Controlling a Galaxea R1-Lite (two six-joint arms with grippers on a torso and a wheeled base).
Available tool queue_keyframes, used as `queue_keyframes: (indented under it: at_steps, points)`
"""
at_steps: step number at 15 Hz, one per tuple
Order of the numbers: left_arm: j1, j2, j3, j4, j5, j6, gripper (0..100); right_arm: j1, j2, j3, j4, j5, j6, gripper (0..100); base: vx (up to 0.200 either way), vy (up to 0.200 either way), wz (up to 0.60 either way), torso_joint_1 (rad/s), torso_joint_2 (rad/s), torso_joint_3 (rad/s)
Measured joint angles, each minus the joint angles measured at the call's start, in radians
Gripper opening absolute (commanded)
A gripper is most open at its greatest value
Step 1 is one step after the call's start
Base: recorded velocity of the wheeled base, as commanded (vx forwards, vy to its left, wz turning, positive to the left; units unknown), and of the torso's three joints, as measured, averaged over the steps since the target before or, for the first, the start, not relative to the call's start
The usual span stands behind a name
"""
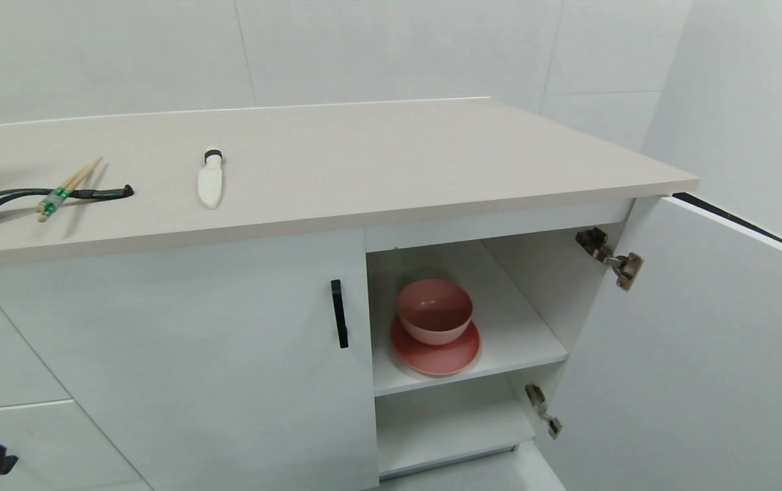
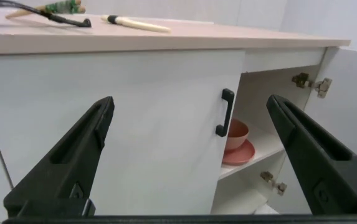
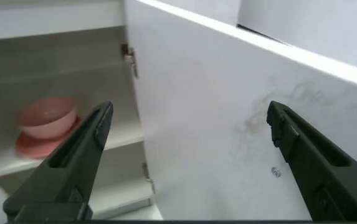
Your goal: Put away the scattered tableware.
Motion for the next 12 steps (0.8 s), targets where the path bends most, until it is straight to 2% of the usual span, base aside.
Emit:
queue_keyframes:
  at_steps: [3, 5, 8, 12]
  points:
    - [0.023, -0.032, -0.001, 0.001, -0.001, 0.01, 100, -0.013, -0.052, -0.001, 0.043, 0.036, 0.0, 100, 0.0, 0.0, 0.0, 0.0, 0.0, 0.0]
    - [0.064, -0.042, -0.001, 0.0, -0.002, 0.03, 100, -0.054, -0.065, -0.002, 0.043, 0.043, -0.012, 100, 0.0, 0.0, 0.0, 0.0, 0.0, 0.0]
    - [0.109, -0.073, 0.0, 0.013, -0.001, 0.027, 100, -0.106, -0.083, -0.002, 0.05, 0.067, -0.033, 100, 0.0, 0.0, 0.0, 0.0, 0.0, 0.0]
    - [0.164, -0.146, 0.0, 0.139, -0.002, 0.028, 100, -0.117, -0.131, 0.002, 0.124, 0.088, -0.034, 100, 0.0, 0.0, 0.0, 0.0, 0.0, 0.0]
